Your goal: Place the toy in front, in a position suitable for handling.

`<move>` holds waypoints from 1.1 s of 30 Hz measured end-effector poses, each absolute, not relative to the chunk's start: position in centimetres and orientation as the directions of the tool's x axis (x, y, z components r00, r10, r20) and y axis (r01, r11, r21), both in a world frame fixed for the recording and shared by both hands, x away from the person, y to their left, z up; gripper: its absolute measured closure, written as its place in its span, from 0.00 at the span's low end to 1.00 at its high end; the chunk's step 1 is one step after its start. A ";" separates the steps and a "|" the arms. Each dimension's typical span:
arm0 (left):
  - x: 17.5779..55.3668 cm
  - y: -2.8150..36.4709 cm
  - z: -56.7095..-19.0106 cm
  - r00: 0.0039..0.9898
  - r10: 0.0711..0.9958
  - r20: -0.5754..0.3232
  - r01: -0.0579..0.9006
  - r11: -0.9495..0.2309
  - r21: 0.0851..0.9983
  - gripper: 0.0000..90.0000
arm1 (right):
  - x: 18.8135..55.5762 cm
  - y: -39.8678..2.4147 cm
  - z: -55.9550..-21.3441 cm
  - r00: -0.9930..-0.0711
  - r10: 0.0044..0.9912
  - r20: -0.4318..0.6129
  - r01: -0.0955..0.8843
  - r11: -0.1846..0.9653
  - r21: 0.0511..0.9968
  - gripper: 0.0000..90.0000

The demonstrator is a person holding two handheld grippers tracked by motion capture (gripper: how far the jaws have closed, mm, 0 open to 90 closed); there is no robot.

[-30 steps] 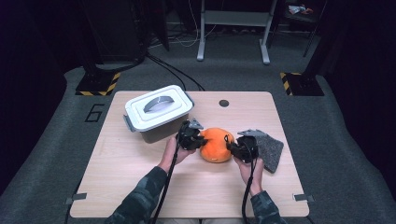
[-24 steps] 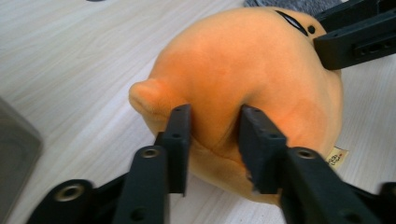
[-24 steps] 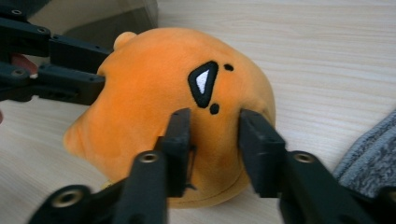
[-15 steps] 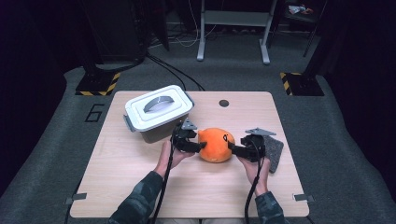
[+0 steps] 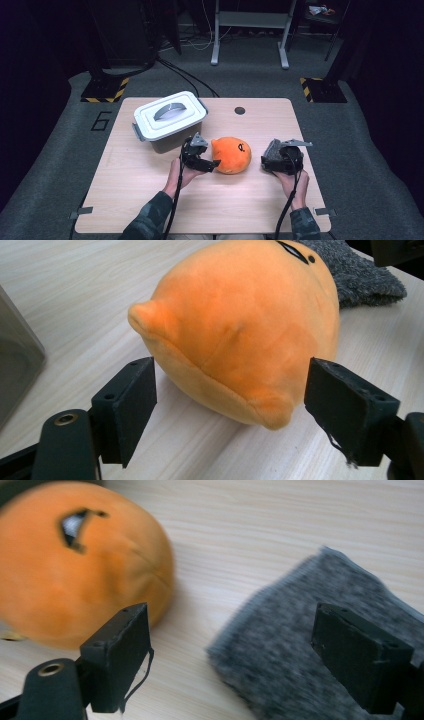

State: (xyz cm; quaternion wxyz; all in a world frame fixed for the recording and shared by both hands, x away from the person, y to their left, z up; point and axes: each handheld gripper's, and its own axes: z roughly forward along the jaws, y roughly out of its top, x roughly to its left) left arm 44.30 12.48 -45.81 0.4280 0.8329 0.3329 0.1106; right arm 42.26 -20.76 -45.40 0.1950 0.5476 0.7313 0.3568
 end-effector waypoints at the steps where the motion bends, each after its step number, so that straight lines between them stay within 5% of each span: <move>1: 44.2 12.5 -45.9 0.753 0.649 -0.105 0.462 -0.409 0.787 0.22 | 42.3 -21.1 -45.6 -0.314 0.943 0.108 0.668 0.139 0.731 0.17; 33: 42.7 12.7 -47.1 0.740 0.665 -0.100 0.469 -0.405 0.785 0.18 | 45.9 -24.3 -49.5 -0.268 0.963 0.030 0.762 0.193 0.618 0.08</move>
